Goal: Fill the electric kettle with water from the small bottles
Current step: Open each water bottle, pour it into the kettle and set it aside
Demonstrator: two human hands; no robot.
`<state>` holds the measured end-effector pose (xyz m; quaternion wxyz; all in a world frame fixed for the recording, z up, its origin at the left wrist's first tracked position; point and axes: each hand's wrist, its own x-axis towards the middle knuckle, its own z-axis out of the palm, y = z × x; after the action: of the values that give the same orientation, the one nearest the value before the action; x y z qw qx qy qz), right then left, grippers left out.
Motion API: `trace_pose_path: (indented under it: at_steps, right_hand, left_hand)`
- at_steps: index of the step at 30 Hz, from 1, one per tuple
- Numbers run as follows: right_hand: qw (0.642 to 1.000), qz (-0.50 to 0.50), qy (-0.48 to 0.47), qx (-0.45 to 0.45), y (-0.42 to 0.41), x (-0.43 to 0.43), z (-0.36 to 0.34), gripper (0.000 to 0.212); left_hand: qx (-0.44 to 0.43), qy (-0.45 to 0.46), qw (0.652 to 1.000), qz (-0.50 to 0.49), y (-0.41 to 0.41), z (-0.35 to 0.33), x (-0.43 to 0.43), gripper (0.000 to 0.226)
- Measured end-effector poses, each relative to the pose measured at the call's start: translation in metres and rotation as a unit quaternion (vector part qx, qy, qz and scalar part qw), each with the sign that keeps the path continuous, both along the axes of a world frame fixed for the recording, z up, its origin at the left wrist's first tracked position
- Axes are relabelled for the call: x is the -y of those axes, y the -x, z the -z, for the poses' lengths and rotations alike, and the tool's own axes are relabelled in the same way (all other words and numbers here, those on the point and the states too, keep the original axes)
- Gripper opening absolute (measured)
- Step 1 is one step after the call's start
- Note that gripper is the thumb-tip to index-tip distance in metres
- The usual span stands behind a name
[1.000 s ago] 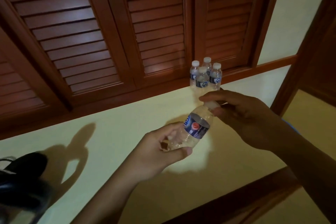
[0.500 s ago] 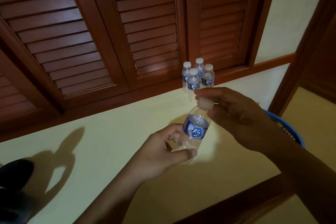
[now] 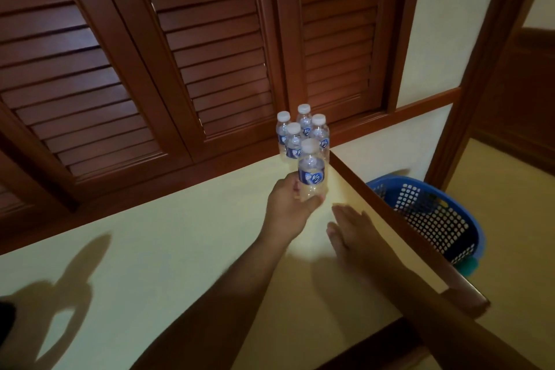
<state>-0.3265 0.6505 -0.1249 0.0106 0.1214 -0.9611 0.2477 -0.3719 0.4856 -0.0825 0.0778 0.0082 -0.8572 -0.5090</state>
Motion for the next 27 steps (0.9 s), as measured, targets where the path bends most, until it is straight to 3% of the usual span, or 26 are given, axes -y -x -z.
trace_pose_path:
  at_steps: [6, 18, 25, 27]
  right_hand:
    - [0.999, 0.031, -0.016, -0.02, 0.002, 0.0, 0.003, 0.057]
    - [0.998, 0.054, -0.013, 0.028, 0.001, 0.0, -0.007, 0.055]
    - [0.999, 0.043, 0.005, 0.009, 0.004, -0.001, 0.006, 0.082]
    - [0.999, 0.044, 0.024, -0.013, 0.002, -0.001, 0.004, 0.079]
  left_hand:
    - [-0.005, 0.016, 1.0, 0.002, 0.039, 0.01, -0.034, 0.043]
    - [0.011, 0.041, 0.999, 0.0, 0.065, 0.022, -0.054, 0.041]
    - [0.017, 0.002, 1.0, -0.013, 0.045, 0.026, -0.034, 0.034]
    - [0.022, -0.038, 0.999, -0.015, 0.026, 0.027, -0.023, 0.034]
